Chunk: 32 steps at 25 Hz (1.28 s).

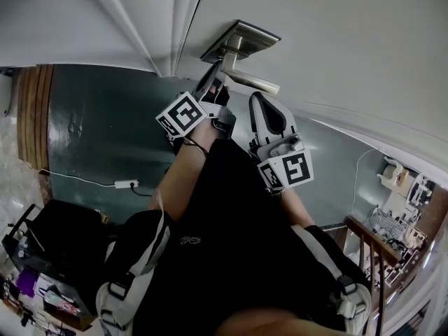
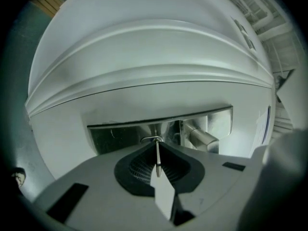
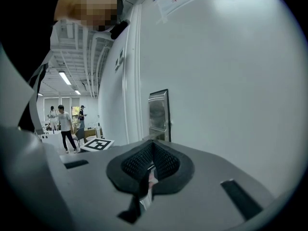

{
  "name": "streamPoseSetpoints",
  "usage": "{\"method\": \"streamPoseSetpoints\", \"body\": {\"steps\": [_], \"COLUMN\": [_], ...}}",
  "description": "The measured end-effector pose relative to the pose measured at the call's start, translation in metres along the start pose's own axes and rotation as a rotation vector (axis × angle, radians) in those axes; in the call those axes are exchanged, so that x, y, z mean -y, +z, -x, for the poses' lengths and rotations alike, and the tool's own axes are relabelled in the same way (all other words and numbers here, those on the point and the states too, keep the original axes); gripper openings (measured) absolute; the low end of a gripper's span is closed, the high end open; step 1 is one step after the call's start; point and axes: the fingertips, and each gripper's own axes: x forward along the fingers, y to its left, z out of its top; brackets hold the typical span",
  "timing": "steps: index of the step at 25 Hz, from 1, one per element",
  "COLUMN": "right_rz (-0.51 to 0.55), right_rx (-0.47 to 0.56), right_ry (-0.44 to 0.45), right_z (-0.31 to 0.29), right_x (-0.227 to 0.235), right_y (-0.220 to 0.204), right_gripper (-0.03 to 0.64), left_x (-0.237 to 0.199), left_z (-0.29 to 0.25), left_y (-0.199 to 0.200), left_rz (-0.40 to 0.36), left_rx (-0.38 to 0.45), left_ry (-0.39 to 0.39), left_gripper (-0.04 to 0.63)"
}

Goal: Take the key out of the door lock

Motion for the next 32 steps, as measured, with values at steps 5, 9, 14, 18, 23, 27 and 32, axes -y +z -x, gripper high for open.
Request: {"method": "streamPoseSetpoints", "body": {"steps": [5, 9, 14, 18, 23, 27, 32], "right_rz": [-0.006, -0.003, -0.008, -0.018, -0.020, -0.020, -0.014], "right_rx": [-0.003, 0.001, -0.001, -0.001, -0.008, -0.013, -0.020], "right_ry": [-0.012, -0.011, -0.009, -0.009, -0.009, -0.019, -0.029], "right_z": [0.003, 0.003, 0.002, 0.003, 0.007, 0.011, 0.015], "right_x": [0.005, 0.002, 0.004, 0.000, -0.004, -0.004, -0.005], "right_y": [-0.002, -0.001, -0.001, -0.004, -0.008, -0.011, -0.015], "right_gripper": [0.008, 0.008, 0.008, 0.008, 0.008, 0.008, 0.008], "left_x": [-0.001, 0.000, -0.002, -0.002, -0.001, 0.000, 0.000], "left_z": [0.001, 0.005, 0.010, 0.011, 0.013, 0.013, 0.017], "left_y": [-0.001, -0.002, -0.004, -0.004, -0.004, -0.004, -0.006], "left_rz": [0.052, 0.046, 0.059, 0.044, 0.032, 0.024, 0.030], "left_rx": [0.063, 0.046, 0.055, 0.045, 0.041, 0.033, 0.034], "left_ry": [0.020, 0.011, 0.002, -0.007, -0.003, 0.003, 0.010], "left_gripper": [0.035, 0.035, 0.035, 0.035, 0.035, 0.035, 0.035]}}
